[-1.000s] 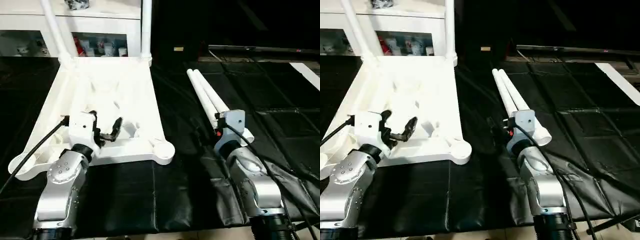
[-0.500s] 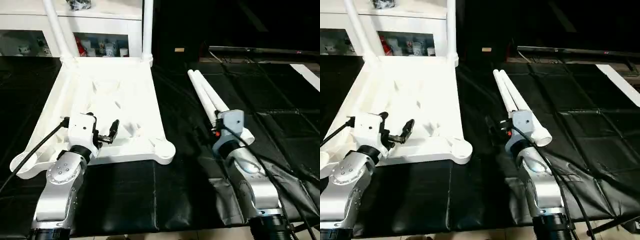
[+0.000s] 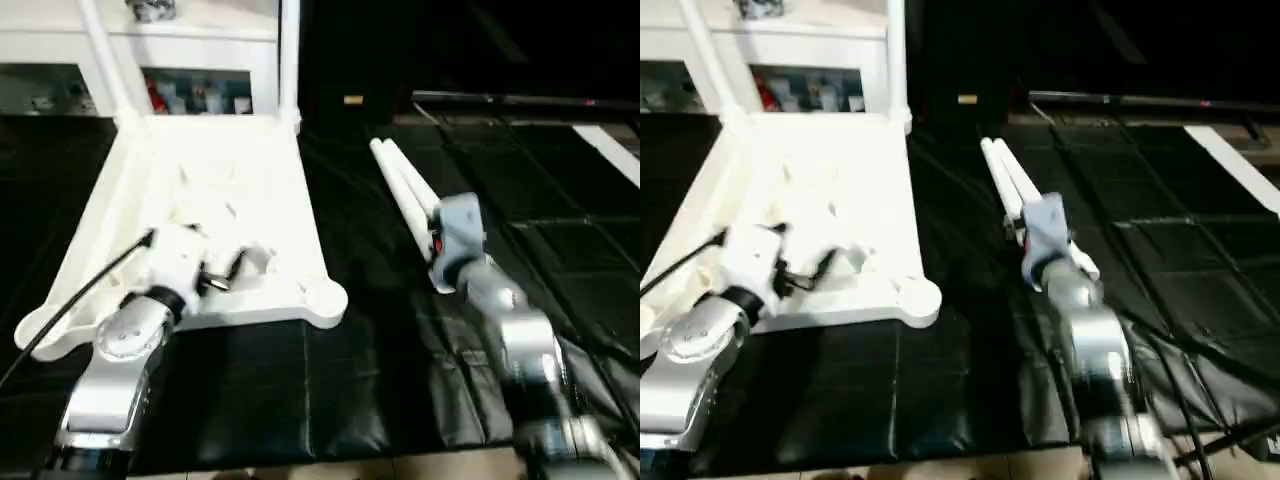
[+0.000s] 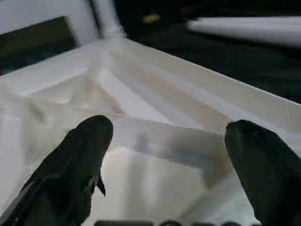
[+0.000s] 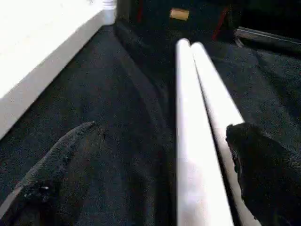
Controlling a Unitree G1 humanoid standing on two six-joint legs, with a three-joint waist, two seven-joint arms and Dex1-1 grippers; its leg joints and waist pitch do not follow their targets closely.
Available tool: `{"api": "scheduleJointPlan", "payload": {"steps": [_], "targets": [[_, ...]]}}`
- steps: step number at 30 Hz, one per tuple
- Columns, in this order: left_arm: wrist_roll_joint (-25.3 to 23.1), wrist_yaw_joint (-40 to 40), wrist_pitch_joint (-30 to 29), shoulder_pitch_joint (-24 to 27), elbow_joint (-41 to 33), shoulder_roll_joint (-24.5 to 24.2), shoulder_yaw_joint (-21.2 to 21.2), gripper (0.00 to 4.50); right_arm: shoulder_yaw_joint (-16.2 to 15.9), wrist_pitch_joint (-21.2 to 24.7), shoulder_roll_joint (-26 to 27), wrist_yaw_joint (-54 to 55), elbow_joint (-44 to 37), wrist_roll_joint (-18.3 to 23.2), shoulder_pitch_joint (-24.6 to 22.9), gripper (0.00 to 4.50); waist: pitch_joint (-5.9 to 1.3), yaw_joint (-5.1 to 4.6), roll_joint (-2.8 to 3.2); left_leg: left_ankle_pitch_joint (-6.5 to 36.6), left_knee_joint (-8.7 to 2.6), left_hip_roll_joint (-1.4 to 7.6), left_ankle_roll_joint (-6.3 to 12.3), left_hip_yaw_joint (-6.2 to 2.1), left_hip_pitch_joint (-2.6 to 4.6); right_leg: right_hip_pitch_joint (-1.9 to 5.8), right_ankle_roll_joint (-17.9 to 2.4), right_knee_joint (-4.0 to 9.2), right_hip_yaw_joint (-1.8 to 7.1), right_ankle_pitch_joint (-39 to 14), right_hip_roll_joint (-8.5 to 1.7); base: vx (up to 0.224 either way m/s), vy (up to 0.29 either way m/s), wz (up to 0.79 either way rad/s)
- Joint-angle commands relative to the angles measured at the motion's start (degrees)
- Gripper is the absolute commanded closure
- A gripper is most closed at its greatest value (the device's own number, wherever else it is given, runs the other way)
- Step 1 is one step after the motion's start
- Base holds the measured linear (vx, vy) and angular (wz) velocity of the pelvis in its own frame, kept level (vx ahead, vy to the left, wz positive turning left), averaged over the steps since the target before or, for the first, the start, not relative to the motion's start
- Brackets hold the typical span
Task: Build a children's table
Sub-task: Pick table leg
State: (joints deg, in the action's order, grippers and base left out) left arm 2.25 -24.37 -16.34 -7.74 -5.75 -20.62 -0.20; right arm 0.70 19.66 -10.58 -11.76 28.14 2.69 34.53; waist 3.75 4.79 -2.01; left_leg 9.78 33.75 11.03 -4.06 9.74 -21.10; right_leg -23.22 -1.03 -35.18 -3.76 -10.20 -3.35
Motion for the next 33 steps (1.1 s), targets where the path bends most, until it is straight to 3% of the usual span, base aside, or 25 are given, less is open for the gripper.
{"api": "scheduleJointPlan", "payload": {"steps": [1,4,7,13,18,32,33], "targets": [[1.7,-3.8,-2.0,0.4,-3.1,-1.5,-1.8,0.14,0.4,0.2,-1.5,-0.6,7.2,-0.7,4.7,0.00,-4.04,-0.16,0.60,12.6,-3.75,1.68,-1.25,-0.43,0.72,2.35,-8.9,3.77,2.83,-12.4,-4.05,0.000,0.000,0.00],[2.7,-5.8,-3.4,0.3,-4.3,-2.7,-2.3,0.14,0.2,1.6,-2.0,-0.4,12.7,-1.7,8.8,0.00,-4.01,0.05,0.62,13.0,-3.55,1.58,-1.29,-0.13,0.90,2.32,-9.2,3.89,2.89,-12.5,-3.93,0.000,0.000,0.00],[4.0,-9.9,-5.1,-0.3,-6.1,-5.8,-2.8,0.14,-0.2,2.5,-3.4,-0.5,25.0,-3.1,16.8,0.00,-4.11,0.02,0.73,12.9,-3.54,1.63,-1.59,-0.28,0.83,2.48,-10.2,3.54,2.74,-11.4,-3.96,0.000,0.000,0.00],[4.9,-12.0,-7.5,-0.2,-8.3,-8.0,-2.5,0.14,-0.1,2.4,-4.8,-0.6,36.0,-3.9,23.0,0.00,-3.97,0.07,0.64,14.2,-3.53,1.72,-2.19,-0.26,0.71,2.56,-10.6,3.49,2.73,-12.6,-4.06,0.000,0.000,0.00],[5.6,-12.6,-9.5,0.7,-10.2,-9.6,-2.1,0.14,0.7,2.7,-4.7,-3.2,41.5,-3.5,25.2,0.00,-4.05,0.14,0.37,13.4,-3.37,1.72,-1.75,-0.20,0.58,2.65,-10.8,3.30,2.74,-12.6,-4.14,0.000,0.000,0.00],[6.1,-12.8,-11.6,1.1,-11.8,-10.8,-2.1,0.14,1.5,6.1,-3.1,-8.3,47.5,-3.0,25.6,0.00,-3.85,0.21,0.56,15.7,-3.43,1.80,-1.92,-0.31,0.67,2.35,-10.8,3.54,2.68,-16.0,-4.14,0.000,0.000,0.00],[6.1,-12.8,-11.7,1.1,-11.9,-10.8,-2.1,0.05,1.9,6.8,-3.1,-8.6,47.7,-2.5,25.6,0.17,-3.81,0.19,0.65,16.3,-3.44,1.83,-2.03,-0.38,0.68,2.28,-10.6,3.58,2.68,-16.9,-4.19,0.000,0.000,0.00]]}}
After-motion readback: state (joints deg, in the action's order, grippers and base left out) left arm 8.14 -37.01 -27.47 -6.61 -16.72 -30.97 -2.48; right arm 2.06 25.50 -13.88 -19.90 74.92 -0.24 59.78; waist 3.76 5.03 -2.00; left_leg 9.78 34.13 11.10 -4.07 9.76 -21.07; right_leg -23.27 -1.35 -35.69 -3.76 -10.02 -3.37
